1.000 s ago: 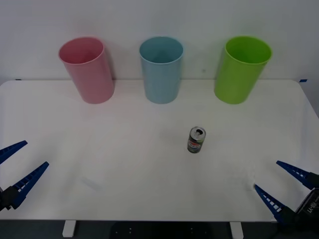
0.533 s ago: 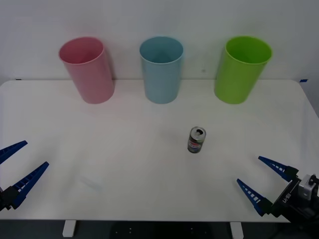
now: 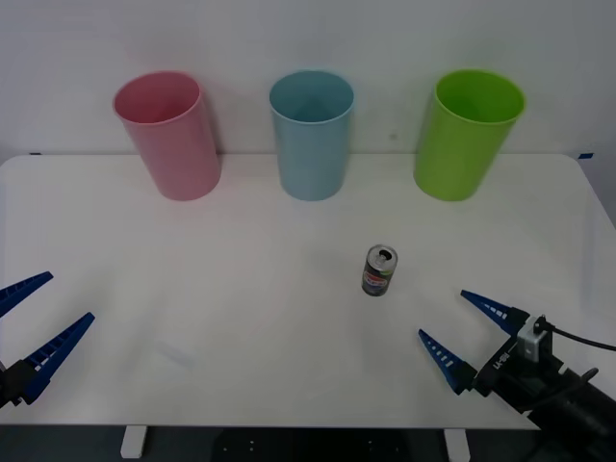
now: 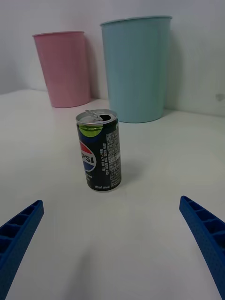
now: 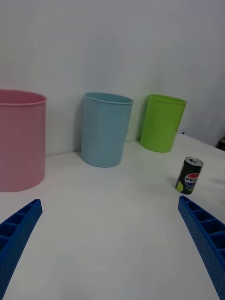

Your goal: Grasp the object on the table and drop it into the matching bin: aluminum can to the light blue bin, PET bottle to the pink bin.

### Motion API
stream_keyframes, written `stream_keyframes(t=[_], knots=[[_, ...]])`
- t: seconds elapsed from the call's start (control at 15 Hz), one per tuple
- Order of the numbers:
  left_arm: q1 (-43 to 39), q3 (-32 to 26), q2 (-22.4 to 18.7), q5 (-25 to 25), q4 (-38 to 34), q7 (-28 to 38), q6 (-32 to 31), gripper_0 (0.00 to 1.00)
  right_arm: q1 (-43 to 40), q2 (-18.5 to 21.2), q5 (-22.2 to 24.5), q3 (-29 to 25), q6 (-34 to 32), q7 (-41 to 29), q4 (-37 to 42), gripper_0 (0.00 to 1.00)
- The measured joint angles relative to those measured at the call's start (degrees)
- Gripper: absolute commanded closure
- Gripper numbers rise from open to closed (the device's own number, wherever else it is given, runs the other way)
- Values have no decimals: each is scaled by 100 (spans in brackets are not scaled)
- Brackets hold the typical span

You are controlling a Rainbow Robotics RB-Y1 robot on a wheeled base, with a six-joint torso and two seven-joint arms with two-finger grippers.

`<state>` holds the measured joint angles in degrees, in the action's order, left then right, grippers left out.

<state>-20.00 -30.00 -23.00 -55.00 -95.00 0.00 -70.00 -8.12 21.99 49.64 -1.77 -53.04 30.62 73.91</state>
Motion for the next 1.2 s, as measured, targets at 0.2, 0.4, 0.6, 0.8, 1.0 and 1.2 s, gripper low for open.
stream_keyframes(t=[0.2, 0.4, 0.6, 0.8, 1.0, 1.2], knots=[[0, 0, 0, 0, 0, 0, 0, 0, 163, -192, 157, 122, 360, 57, 0, 0], [0, 0, 0, 0, 0, 0, 0, 0, 298, -447, 389, 132, 632, 66, 0, 0], [0, 0, 0, 0, 0, 0, 0, 0, 376, -596, 481, 217, 860, 67, 0, 0], [0, 0, 0, 0, 0, 0, 0, 0, 463, -622, 487, 394, 1085, 70, 0, 0], [0, 0, 0, 0, 0, 0, 0, 0, 557, -634, 501, 537, 1288, 79, 0, 0], [0, 0, 0, 0, 0, 0, 0, 0, 660, -634, 502, 663, 1502, 85, 0, 0]])
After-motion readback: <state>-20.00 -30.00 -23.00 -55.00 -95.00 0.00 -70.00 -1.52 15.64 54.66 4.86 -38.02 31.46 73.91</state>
